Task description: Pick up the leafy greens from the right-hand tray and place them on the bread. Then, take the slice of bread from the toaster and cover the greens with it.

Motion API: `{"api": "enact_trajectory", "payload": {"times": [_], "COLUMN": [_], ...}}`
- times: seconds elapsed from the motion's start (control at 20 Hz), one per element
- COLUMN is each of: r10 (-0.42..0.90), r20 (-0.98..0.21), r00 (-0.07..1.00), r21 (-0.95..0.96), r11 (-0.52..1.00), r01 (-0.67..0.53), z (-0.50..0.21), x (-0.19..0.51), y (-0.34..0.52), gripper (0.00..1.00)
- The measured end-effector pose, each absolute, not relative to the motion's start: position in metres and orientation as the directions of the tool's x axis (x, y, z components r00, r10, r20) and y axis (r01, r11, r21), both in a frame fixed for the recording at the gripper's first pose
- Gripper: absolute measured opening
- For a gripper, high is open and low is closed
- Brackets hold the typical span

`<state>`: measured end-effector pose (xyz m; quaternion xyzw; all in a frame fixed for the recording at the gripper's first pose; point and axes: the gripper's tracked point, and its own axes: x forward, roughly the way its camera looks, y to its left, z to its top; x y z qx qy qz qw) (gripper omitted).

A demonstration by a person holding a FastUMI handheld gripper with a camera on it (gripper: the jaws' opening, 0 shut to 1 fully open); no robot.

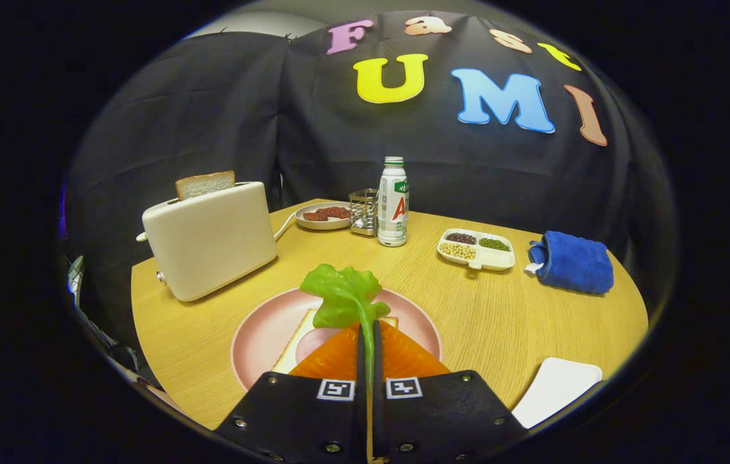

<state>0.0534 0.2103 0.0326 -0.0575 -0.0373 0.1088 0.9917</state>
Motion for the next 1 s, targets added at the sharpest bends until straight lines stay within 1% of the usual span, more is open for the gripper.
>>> {"api": "enact_trajectory", "payload": {"times": [0.2, 0.3, 0.35, 0.4, 0.5, 0.6, 0.75, 0.85, 1.0], "r10": [0.224, 0.262, 0.274, 0.284, 0.293, 0.288, 0.278, 0.254, 0.173], "r20": [0.068, 0.042, 0.033, 0.025, 0.017, 0.036, 0.093, 0.139, 0.233], "r00": [0.972, 0.964, 0.961, 0.959, 0.956, 0.957, 0.956, 0.957, 0.957], "r21": [-0.145, -0.131, -0.129, -0.13, -0.143, -0.162, -0.187, -0.209, -0.259], "r11": [0.966, 0.958, 0.955, 0.952, 0.947, 0.947, 0.948, 0.952, 0.959], "r01": [-0.212, -0.255, -0.267, -0.278, -0.288, -0.278, -0.257, -0.222, -0.111], "z": [0.027, 0.018, 0.014, 0.012, 0.008, 0.011, 0.027, 0.043, 0.075], "x": [0.057, 0.059, 0.057, 0.056, 0.057, 0.056, 0.05, 0.042, 0.025], "y": [0.218, 0.23, 0.234, 0.236, 0.24, 0.239, 0.236, 0.227, 0.194], "gripper": [0.03, 0.04, 0.09, 0.09, 0.53, 0.98, 0.99, 0.99, 0.97]}}
